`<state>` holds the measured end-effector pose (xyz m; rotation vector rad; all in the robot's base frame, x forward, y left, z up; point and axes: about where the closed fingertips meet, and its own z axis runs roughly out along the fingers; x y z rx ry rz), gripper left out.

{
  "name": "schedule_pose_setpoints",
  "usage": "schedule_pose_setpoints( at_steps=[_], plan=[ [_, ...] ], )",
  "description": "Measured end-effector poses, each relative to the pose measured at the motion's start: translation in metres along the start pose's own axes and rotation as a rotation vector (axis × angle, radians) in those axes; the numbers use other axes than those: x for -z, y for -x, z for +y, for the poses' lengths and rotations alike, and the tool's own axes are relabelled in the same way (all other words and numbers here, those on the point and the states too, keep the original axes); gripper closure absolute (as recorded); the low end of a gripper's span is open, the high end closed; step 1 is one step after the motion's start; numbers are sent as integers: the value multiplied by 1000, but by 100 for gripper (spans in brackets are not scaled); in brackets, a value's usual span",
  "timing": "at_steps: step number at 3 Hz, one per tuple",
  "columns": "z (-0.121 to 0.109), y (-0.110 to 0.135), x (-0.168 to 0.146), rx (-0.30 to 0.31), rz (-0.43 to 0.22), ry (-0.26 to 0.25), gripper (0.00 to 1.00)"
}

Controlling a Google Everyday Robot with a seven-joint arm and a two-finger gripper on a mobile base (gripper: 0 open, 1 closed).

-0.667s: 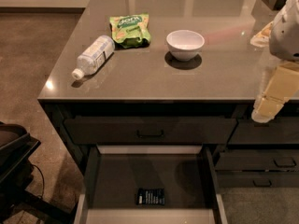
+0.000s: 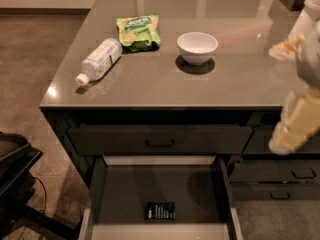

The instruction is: Pick rxbar blueberry from middle drawer and place on counter

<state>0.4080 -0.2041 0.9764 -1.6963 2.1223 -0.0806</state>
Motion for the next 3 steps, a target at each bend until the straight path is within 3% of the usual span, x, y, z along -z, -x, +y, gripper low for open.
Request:
schedule_pose_setpoints(
  at_steps=[1, 2, 3],
  plan=[
    [43, -16, -15, -61, -108, -41, 0],
    [74, -56, -80, -231, -195, -17, 0],
    [87, -75, -110, -293, -188, -19, 0]
  ],
)
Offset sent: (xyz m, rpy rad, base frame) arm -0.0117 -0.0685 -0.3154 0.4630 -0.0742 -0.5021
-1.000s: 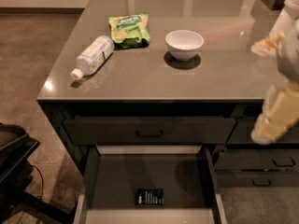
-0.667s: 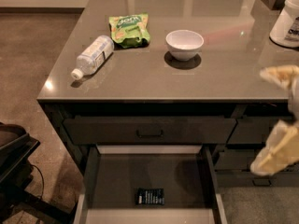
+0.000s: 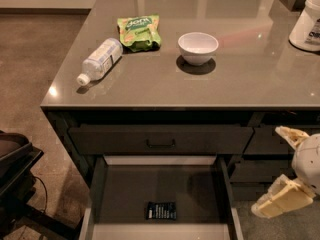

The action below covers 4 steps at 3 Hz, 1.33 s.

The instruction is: Pick rxbar blueberry from middle drawer and place on counter

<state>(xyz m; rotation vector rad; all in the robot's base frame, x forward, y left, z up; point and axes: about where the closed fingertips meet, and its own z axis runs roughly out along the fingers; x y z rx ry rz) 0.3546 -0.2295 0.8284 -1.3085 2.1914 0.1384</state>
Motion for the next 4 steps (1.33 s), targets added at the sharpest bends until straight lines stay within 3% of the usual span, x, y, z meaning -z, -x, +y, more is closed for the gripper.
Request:
schedule_pose_setpoints(
  at_steps=[1, 2, 3, 4],
  plan=[
    [3, 1, 1, 7, -4, -7, 0],
    [22, -31, -39, -81, -58, 19, 0],
    [65, -73, -119, -201, -158, 79, 0],
    [66, -94, -187, -255, -211, 71, 0]
  ],
)
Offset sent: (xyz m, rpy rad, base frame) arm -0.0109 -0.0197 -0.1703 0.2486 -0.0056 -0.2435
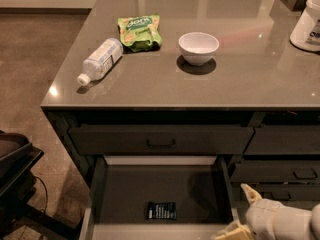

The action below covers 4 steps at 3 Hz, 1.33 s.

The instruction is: Pick rxbar blueberry from middle drawer and place on counter

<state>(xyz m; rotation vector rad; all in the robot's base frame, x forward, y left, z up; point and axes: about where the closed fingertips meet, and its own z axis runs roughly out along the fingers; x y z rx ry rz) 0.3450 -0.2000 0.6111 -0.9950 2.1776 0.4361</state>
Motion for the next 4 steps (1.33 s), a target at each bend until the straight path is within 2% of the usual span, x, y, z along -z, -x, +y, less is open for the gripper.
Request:
schedule_pose_setpoints(
  at_steps=[1, 2, 3, 4],
  plan=[
    [-16, -14, -13, -34, -3, -49, 0],
    [-9, -17, -17, -52, -41, -55, 0],
    [-14, -10, -38, -52, -156, -91, 0],
    [2, 21, -95, 39, -288, -29, 0]
  ],
)
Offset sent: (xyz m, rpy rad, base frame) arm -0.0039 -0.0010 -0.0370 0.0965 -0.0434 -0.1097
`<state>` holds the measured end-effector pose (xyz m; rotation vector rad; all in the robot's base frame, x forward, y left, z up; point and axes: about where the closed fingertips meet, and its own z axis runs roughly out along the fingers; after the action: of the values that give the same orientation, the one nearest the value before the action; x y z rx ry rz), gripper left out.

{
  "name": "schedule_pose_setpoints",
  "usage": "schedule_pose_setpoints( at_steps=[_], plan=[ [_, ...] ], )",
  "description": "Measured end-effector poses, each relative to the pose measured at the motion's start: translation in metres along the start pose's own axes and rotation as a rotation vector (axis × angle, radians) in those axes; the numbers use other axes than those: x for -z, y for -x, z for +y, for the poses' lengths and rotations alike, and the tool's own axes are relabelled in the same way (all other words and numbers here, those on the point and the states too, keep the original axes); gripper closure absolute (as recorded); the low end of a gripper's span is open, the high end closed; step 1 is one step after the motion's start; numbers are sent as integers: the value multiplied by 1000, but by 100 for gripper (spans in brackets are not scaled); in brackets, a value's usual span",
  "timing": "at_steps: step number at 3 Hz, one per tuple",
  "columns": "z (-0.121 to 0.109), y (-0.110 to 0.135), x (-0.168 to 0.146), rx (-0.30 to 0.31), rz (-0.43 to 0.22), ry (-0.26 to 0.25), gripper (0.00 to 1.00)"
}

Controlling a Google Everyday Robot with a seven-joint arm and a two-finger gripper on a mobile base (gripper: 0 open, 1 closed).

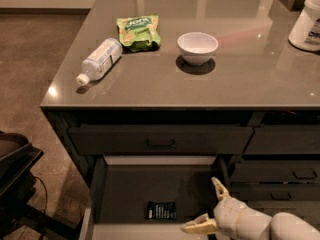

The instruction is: Pick rxbar blueberry from middle drawer and place on counter

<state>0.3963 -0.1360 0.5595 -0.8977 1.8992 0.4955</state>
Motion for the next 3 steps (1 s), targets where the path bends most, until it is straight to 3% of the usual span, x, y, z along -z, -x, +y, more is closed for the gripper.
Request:
schedule_pose_setpoints(
  at_steps=[1, 2, 3],
  plan=[
    [16, -16, -18, -53, -38, 41, 0],
    [16, -16, -18, -53, -38, 41, 0],
    [21, -26, -32, -64, -69, -2, 0]
  ],
)
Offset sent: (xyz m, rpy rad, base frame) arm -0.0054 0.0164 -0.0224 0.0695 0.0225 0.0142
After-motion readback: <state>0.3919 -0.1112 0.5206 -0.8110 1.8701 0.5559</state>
